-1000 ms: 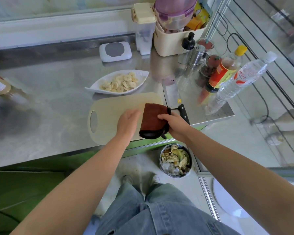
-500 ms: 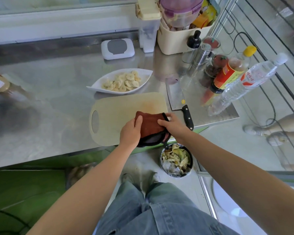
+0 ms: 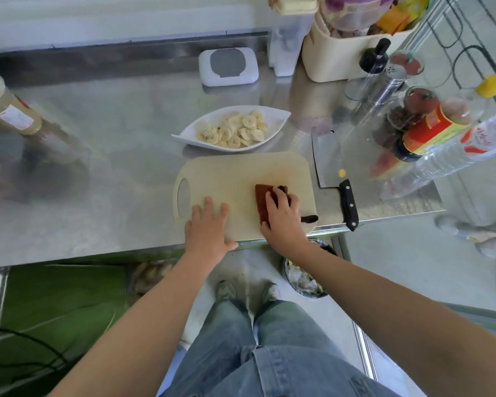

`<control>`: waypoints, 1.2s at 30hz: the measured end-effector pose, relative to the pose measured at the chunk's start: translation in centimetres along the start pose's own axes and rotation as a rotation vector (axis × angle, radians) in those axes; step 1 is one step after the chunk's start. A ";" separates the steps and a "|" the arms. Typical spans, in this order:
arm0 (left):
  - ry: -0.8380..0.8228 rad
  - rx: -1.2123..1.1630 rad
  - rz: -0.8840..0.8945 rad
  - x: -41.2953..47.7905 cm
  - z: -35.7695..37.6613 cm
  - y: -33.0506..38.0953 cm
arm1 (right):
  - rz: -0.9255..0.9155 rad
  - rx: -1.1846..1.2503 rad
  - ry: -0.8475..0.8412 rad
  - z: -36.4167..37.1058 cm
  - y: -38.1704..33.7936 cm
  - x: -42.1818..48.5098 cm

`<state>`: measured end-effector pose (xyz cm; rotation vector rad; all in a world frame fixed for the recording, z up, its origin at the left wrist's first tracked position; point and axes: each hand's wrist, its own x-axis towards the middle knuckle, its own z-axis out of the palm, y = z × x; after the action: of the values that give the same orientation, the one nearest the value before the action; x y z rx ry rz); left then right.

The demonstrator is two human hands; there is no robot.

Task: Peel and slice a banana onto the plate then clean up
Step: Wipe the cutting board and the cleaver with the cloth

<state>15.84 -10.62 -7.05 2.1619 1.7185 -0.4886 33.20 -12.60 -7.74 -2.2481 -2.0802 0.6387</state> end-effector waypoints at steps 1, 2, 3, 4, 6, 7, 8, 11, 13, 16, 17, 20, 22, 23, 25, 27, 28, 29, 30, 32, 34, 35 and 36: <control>-0.005 0.019 0.001 0.0 0.0 0.1 | -0.083 0.004 -0.001 0.3 -0.6 -0.1; -0.006 0.037 -0.003 0.1 0.1 0.1 | -0.168 0.003 -0.012 0.6 -1.2 -0.3; 0.000 0.052 -0.011 0.1 0.2 0.2 | -0.245 0.009 -0.024 0.8 -1.4 -0.5; 0.012 0.058 -0.018 0.1 0.2 0.2 | -0.317 0.020 -0.033 0.8 -1.2 -0.6; 0.043 0.055 -0.012 0.2 0.4 0.2 | -0.457 0.005 -0.047 0.5 0.4 -0.9; 0.051 0.053 -0.004 0.2 0.6 0.2 | -0.503 -0.009 -0.034 0.4 1.9 -1.0; 0.053 0.053 0.001 0.3 0.6 0.2 | -0.503 0.002 -0.002 0.2 3.6 -1.2; 0.041 0.041 0.007 0.1 0.4 0.3 | -0.241 0.121 0.125 -0.9 7.6 -2.5; 0.013 0.013 0.006 0.2 0.4 0.1 | -0.048 0.146 0.203 -1.5 8.4 -3.1; 0.160 -0.261 -0.018 0.0 0.2 -0.5 | 0.246 0.299 0.260 -2.5 7.5 -3.4; 0.278 -0.408 -0.072 -0.3 0.4 -0.6 | 0.345 0.395 0.250 -2.9 7.0 -3.5; 0.234 -0.798 -0.437 -2.0 0.2 -0.1 | 0.576 0.658 0.168 -3.5 6.0 -3.9; -0.246 -1.268 -0.639 -3.0 0.2 0.8 | 0.716 0.766 0.043 -3.6 5.6 -3.9; -0.466 -1.468 -0.672 -3.3 0.2 1.2 | 0.775 0.905 -0.032 -3.5 5.5 -3.9; -0.560 -1.711 -0.661 -3.1 0.4 1.6 | 0.827 1.269 -0.094 -3.3 5.2 -3.8; -0.461 -1.873 -0.686 -2.6 0.6 2.0 | 0.811 1.503 -0.096 -3.8 4.8 -3.8; -0.427 -1.927 -0.712 -2.4 0.5 2.2 | 0.792 1.578 -0.112 -4.1 4.5 -3.9; -0.416 -1.957 -0.730 -2.3 0.5 2.3 | 0.782 1.611 -0.121 -4.4 4.3 -4.0; -0.421 -1.964 -0.740 -2.2 0.4 2.4 | 0.802 1.637 -0.139 -4.2 4.4 -4.0; -0.433 -1.952 -0.751 -2.1 0.5 2.4 | 0.867 1.677 -0.162 -4.1 4.3 -4.2; -0.419 -1.927 -0.754 -2.2 0.6 2.5 | 0.891 1.725 -0.159 -4.0 4.4 -4.4; -0.411 -1.913 -0.754 -2.3 0.7 2.5 | 0.892 1.732 -0.157 -4.1 4.3 -4.6; -0.398 -1.911 -0.755 -2.3 0.7 2.5 | 0.890 1.739 -0.153 -4.3 4.3 -4.8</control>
<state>17.79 -13.48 -6.47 0.0686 1.4263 0.4709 38.40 -16.58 -3.68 -1.5924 0.1275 1.6415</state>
